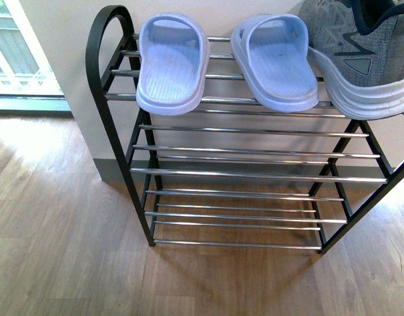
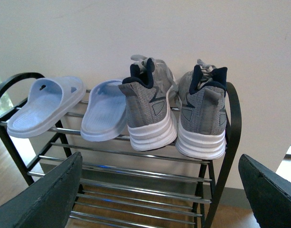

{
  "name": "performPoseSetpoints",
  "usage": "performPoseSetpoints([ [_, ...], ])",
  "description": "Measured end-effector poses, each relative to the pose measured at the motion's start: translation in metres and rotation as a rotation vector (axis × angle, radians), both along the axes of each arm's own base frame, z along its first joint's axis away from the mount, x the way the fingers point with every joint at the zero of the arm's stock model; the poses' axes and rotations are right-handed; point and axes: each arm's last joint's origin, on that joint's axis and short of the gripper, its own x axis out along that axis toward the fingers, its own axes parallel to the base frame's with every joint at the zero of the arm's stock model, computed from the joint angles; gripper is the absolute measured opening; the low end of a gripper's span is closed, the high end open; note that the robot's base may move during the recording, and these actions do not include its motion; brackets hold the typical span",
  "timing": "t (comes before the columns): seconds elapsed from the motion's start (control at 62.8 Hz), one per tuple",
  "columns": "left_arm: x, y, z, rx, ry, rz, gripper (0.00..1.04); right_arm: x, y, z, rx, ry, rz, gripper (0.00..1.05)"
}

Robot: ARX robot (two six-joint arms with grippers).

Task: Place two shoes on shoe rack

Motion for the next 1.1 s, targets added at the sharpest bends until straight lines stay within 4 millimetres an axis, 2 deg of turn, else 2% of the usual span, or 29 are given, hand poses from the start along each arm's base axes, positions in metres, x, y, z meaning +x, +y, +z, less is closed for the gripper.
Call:
performPoseSetpoints([
  [0.526, -0.011, 0.000, -0.015, 0.000, -0.016, -0.006, 0.01, 0.000, 0.000, 0.000, 0.000, 0.000, 0.001, 0.95],
  [0.606, -0.018, 0.000, -0.020, 0.000, 0.021, -0.007, 0.01, 0.000, 0.000, 0.000, 0.000, 0.000, 0.000, 0.95],
  [1.004, -0.021, 0.000, -0.019, 0.000, 0.003, -0.006, 0.01, 0.000, 0.000, 0.000, 0.000, 0.000, 0.001, 0.95],
  [1.036, -0.021, 0.000, -0.019, 0.000, 0.003, -0.006, 0.03, 0.000, 0.000, 0.000, 0.000, 0.000, 0.001, 0.95],
  [1.099, -0.021, 0.000, -0.019, 0.000, 0.003, -0.006, 0.17, 0.000, 0.000, 0.000, 0.000, 0.000, 0.001, 0.95],
])
